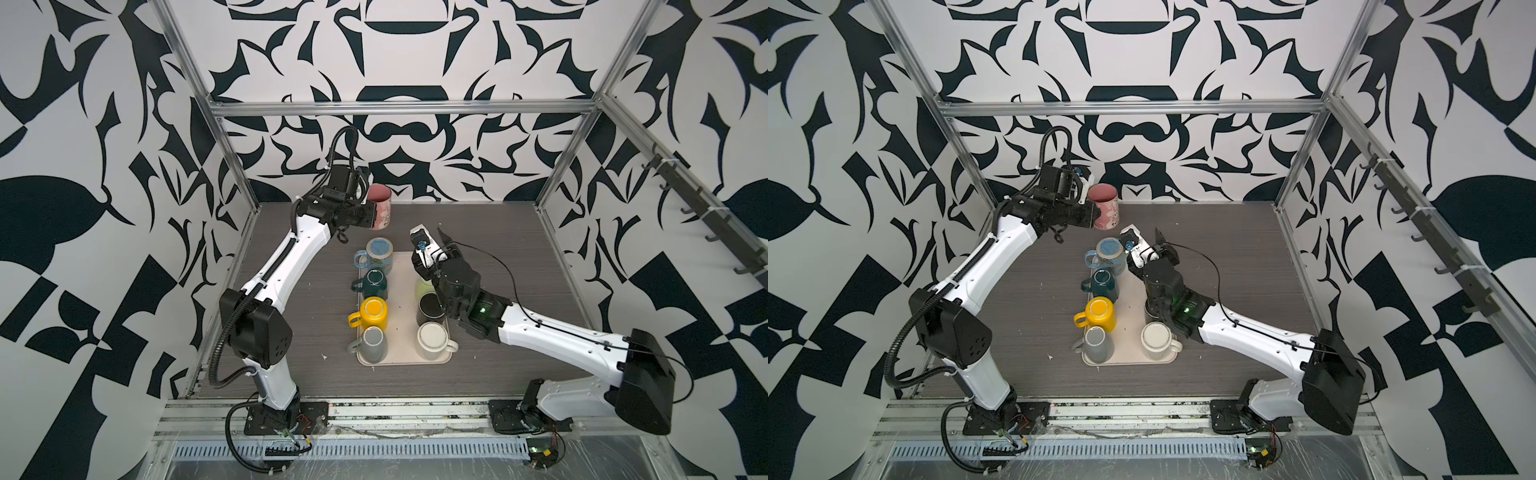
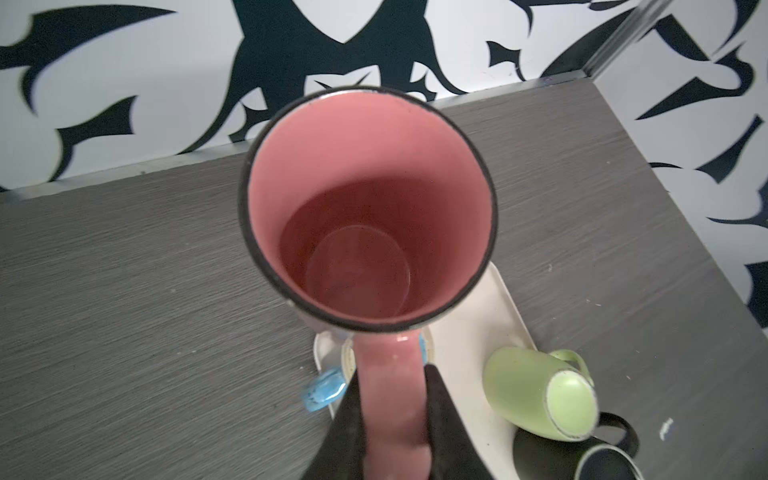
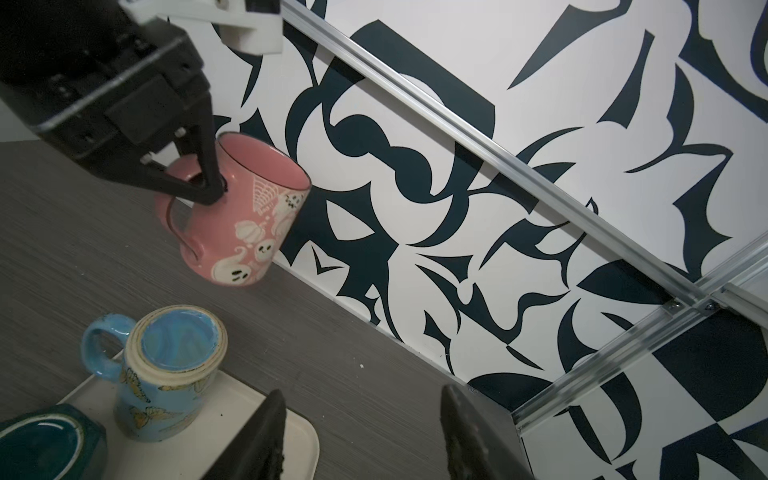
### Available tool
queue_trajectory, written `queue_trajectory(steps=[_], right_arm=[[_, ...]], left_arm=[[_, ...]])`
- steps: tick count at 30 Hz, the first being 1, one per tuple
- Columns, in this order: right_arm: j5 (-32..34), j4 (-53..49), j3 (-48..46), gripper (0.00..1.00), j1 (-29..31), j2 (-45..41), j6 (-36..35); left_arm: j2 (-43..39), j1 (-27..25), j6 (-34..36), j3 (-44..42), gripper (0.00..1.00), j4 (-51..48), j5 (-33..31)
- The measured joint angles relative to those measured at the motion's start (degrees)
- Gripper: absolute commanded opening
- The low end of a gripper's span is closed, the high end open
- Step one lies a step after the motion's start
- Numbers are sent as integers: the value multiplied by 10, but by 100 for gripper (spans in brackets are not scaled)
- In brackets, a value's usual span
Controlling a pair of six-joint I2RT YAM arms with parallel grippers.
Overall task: Turn the mug right side up
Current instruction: 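Open the right gripper and withdraw it while the left gripper carries the mug away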
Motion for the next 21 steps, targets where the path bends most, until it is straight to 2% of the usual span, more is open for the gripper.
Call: queue_trajectory(steps=[4,11,21], right_arm=[[-13,-80,2,66,-7,-6,91],[-90,-194,14,67,-50,-1,236],[-149,-219,14,67,-76,2,334]], left_arm=[[-29,26,7,-54,0,41,-27],[-53,78,21,-149,0,120,-45],[-53,110,49,-243,0,216,-67]])
